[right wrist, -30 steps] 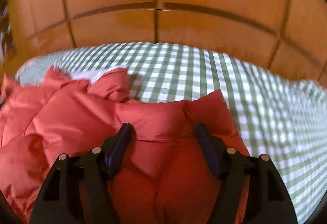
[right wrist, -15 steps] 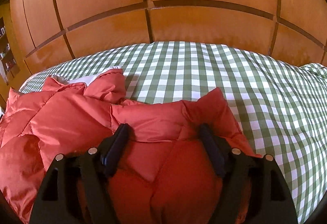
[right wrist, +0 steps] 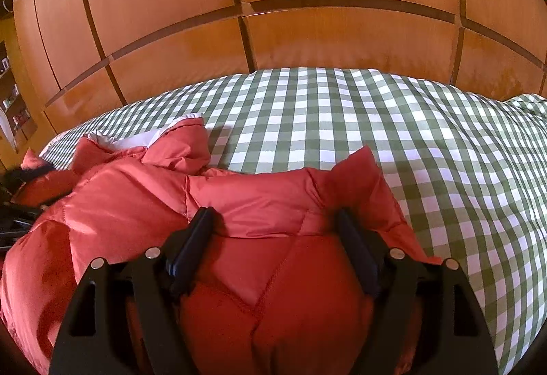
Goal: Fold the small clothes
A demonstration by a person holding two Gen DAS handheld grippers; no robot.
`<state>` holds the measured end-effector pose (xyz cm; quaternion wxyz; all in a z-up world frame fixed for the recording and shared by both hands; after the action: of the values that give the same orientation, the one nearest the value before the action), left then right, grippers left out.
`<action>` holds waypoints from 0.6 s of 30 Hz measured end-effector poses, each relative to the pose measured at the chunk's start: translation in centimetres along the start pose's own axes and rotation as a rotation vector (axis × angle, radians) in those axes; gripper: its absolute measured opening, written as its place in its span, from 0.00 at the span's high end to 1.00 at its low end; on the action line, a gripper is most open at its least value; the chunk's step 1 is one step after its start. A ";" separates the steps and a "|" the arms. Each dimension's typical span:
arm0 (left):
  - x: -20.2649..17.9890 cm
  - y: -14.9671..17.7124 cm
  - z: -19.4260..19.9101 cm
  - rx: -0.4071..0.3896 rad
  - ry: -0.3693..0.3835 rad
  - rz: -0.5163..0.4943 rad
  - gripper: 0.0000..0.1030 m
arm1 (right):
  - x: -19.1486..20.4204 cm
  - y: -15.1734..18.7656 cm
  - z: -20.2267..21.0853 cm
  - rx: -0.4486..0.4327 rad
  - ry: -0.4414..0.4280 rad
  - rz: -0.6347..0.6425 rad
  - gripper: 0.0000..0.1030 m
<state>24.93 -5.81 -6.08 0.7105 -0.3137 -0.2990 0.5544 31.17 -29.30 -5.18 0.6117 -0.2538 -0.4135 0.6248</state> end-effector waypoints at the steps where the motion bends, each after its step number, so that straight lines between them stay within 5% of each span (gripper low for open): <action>1: 0.6 0.2 -0.4 0.002 0.030 0.042 0.03 | -0.1 0.0 0.0 0.000 -0.001 -0.006 0.26; 7: 0.8 0.9 -0.3 -0.020 0.073 0.093 0.03 | -0.1 -0.1 -0.1 0.000 -0.002 -0.008 0.25; 13: 1.5 1.0 3.5 -0.040 0.020 0.130 0.03 | 0.3 0.0 0.2 -0.017 0.007 0.008 0.25; 18: 3.6 1.4 7.7 -0.092 -0.056 0.136 0.03 | 0.6 0.2 2.5 -0.082 -0.003 0.001 0.08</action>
<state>18.91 -1.18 -2.10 0.6474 -0.3502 -0.3218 0.5955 28.98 -29.23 -3.89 0.5999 -0.2780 -0.4394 0.6081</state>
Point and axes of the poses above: each gripper's, at about its wrist camera, not at the fingertips, and z roughly against the way its jaws point, x to its left, y to its underside, the point moved 2 cm from there along -z, roughly the way its jaws point, and after that the axes turned 10 degrees about -x, right-handed, at the moved point
